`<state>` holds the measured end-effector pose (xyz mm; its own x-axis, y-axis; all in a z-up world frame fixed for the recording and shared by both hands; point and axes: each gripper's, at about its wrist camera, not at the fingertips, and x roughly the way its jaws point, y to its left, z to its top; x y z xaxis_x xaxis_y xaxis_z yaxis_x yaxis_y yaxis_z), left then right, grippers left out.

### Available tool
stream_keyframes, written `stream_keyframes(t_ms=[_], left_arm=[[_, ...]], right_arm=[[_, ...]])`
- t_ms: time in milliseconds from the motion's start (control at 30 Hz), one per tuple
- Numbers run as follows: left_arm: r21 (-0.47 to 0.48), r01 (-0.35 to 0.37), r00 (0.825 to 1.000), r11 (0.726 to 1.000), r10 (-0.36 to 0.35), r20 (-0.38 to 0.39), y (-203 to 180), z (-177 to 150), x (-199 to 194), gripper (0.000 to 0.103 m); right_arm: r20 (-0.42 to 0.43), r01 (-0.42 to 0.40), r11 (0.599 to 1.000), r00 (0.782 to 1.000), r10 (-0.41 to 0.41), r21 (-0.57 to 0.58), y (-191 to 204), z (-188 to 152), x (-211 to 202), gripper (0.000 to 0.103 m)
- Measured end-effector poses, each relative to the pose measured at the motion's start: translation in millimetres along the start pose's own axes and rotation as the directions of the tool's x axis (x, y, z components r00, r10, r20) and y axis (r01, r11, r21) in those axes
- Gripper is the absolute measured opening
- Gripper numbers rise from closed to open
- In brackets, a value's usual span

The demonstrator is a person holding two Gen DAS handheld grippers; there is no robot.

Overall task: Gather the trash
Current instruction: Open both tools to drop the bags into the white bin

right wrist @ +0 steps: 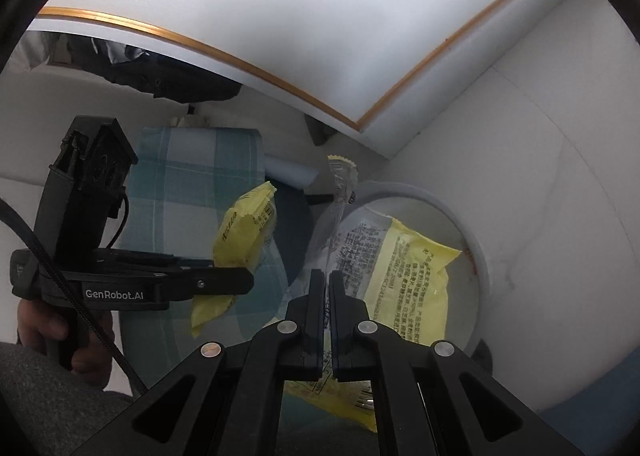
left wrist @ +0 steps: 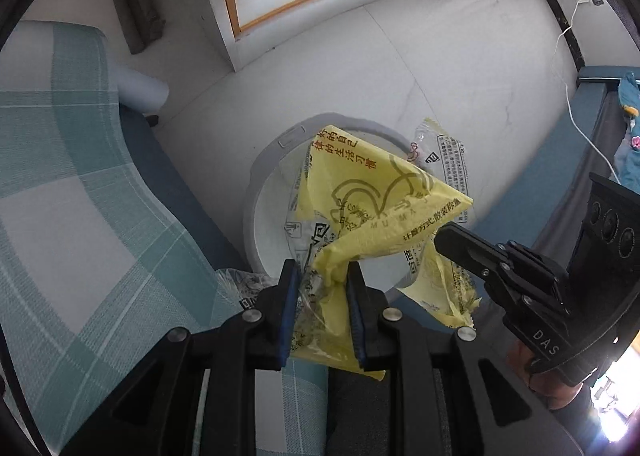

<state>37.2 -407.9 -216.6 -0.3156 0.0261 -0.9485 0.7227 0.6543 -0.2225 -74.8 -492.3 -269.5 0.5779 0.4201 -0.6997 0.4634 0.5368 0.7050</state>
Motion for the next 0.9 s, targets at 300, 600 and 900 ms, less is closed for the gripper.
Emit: stream_keyframes(t_ms=[300, 600, 900], left_arm=[[-0.014, -0.006, 0.995, 1.0, 0.005, -0.104, -0.1, 24.3, 28.0, 0.047], [-0.029, 0.052, 0.984, 0.998, -0.057, -0.171, 2.3, 28.2, 47.7, 0.08], [-0.036, 0.064, 0.992, 0.997, -0.068, -0.104, 10.2, 25.6, 29.0, 0.082]], right_arm=[[-0.074, -0.021, 0.989, 0.997, 0.032, 0.148, -37.2, 6.4, 42.5, 0.043], [-0.08, 0.023, 0.989, 0.997, -0.012, 0.144, -48.3, 0.5, 17.4, 0.065], [-0.016, 0.095, 0.987, 0.996, -0.093, 0.133, -51.1, -0.2, -30.4, 0.07]])
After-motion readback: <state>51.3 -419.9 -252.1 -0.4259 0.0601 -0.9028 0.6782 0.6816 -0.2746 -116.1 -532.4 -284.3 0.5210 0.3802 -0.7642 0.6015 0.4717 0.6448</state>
